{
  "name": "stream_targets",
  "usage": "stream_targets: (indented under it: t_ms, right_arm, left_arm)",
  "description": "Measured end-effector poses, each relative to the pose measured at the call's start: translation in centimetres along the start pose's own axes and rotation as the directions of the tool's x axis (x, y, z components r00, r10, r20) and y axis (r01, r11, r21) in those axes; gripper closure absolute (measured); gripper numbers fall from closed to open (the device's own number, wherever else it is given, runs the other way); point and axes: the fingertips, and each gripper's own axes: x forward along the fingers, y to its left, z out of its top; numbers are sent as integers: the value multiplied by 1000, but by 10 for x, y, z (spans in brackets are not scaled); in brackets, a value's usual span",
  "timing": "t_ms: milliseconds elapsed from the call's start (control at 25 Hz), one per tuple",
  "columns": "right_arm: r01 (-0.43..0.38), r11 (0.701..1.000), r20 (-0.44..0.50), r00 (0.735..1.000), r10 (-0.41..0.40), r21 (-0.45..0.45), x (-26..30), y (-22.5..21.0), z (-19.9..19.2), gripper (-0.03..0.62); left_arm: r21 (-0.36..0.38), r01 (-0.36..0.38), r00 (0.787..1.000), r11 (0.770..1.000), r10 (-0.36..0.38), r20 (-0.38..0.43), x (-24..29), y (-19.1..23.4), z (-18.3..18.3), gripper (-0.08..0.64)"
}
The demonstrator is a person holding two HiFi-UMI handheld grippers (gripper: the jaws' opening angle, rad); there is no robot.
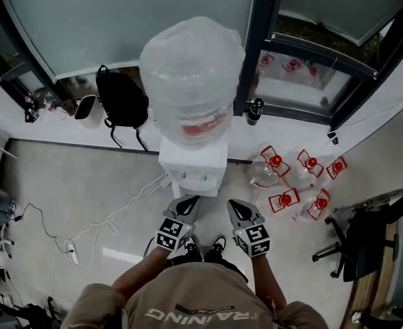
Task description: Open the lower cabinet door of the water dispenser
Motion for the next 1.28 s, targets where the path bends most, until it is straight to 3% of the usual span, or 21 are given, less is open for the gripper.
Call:
stream_targets:
  t_ms: [120, 240, 440, 800, 960, 1280]
  right_arm:
    - [27, 999, 38, 999, -25, -38, -13, -4, 25, 583]
    - [-3, 1000, 96, 995, 2, 17, -25, -3, 50, 583]
    - [-9, 1000, 187, 982, 13, -22, -42, -3, 101, 583]
    - [36, 995, 283, 959, -7, -97, -49, -1, 152, 583]
    - [53, 989, 271, 962, -13, -139, -44, 3, 155, 583]
    - [50, 987, 251, 968, -9, -154, -41, 8, 152, 583]
  left_arm:
    - [47, 3, 998, 999, -6, 55, -8, -1, 34, 558]
    - [86, -19, 995, 996, 10, 96, -17, 4, 60, 558]
    - [68, -39, 987, 997, 27, 160, -31, 18, 92, 558]
    - [117, -41, 948, 992, 1, 318, -47, 15, 172, 558]
    - [88, -43, 935, 995, 9, 355, -59, 16, 181, 558]
    - [82, -66, 936, 994, 34, 350, -71, 17, 176, 558]
